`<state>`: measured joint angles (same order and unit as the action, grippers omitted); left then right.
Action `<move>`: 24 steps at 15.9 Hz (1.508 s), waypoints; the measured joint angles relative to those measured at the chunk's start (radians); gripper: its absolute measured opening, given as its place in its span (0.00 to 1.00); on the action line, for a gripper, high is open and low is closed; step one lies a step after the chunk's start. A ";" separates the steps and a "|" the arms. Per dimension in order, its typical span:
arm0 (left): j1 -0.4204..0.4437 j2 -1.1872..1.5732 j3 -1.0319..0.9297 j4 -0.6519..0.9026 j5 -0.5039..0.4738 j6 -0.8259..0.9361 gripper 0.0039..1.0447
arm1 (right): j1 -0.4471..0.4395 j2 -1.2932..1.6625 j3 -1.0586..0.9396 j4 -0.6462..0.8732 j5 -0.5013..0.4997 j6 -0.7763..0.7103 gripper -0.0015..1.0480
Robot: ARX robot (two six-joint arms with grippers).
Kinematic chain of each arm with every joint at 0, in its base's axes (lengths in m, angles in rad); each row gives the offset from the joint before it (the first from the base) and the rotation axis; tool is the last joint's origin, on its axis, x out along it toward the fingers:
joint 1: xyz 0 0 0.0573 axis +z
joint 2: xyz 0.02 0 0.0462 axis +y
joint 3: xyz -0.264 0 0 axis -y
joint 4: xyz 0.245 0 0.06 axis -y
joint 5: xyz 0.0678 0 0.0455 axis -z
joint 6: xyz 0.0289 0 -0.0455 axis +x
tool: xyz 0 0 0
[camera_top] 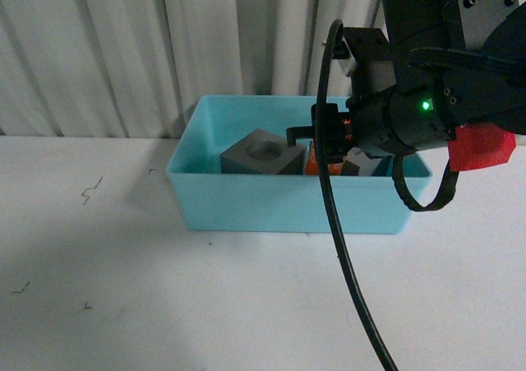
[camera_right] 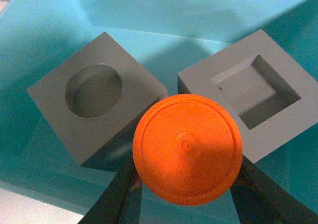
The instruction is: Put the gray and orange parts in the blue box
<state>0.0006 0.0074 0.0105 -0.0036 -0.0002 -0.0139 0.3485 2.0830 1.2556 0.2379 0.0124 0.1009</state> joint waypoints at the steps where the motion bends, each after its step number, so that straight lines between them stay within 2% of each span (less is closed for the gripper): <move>1: 0.000 0.000 0.000 0.000 0.000 0.000 0.94 | 0.000 0.011 0.003 -0.003 0.000 0.000 0.41; 7: 0.000 0.000 0.000 0.000 0.000 0.000 0.94 | 0.005 0.037 0.030 -0.010 0.012 0.003 0.41; 8: 0.000 0.000 0.000 0.000 0.000 0.000 0.94 | 0.005 0.043 0.030 -0.006 0.012 0.003 0.47; 10: 0.000 0.000 0.000 0.000 0.000 0.000 0.94 | 0.005 0.044 0.029 0.019 0.011 0.004 0.71; 12: 0.000 0.000 0.000 0.000 0.000 0.000 0.94 | 0.005 -0.005 -0.020 0.091 0.011 0.016 0.90; 13: 0.000 0.000 0.000 0.000 0.000 0.000 0.94 | 0.003 -0.076 -0.076 0.129 0.014 0.016 0.96; 14: 0.000 0.000 0.000 0.000 0.000 0.000 0.94 | -0.009 -0.206 -0.160 0.168 0.003 0.014 0.93; 15: 0.000 0.000 0.000 0.000 0.000 0.000 0.94 | -0.036 -0.374 -0.252 0.174 -0.014 0.011 0.94; 16: 0.000 0.000 0.000 0.000 0.000 0.000 0.94 | -0.091 -0.571 -0.372 0.160 -0.035 0.005 0.94; 19: 0.000 0.000 0.000 0.000 0.000 0.000 0.94 | -0.233 -1.034 -0.722 -0.139 -0.063 0.000 0.94; 21: 0.000 0.000 0.000 0.000 0.000 0.000 0.94 | -0.243 -1.380 -0.856 -0.430 -0.048 0.036 0.94; 22: 0.000 0.000 0.000 0.000 0.000 0.000 0.94 | -0.224 -1.467 -0.876 -0.502 -0.024 0.056 0.94; 23: 0.000 0.000 0.000 0.000 0.000 0.000 0.94 | -0.149 -1.619 -0.914 -0.652 0.043 0.107 0.94; 24: 0.000 0.000 0.000 0.000 0.000 0.000 0.94 | -0.014 -1.705 -0.956 -0.806 0.162 0.183 0.94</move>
<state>0.0006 0.0074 0.0105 -0.0036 -0.0002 -0.0139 0.3340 0.3779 0.3000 -0.5686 0.1745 0.2844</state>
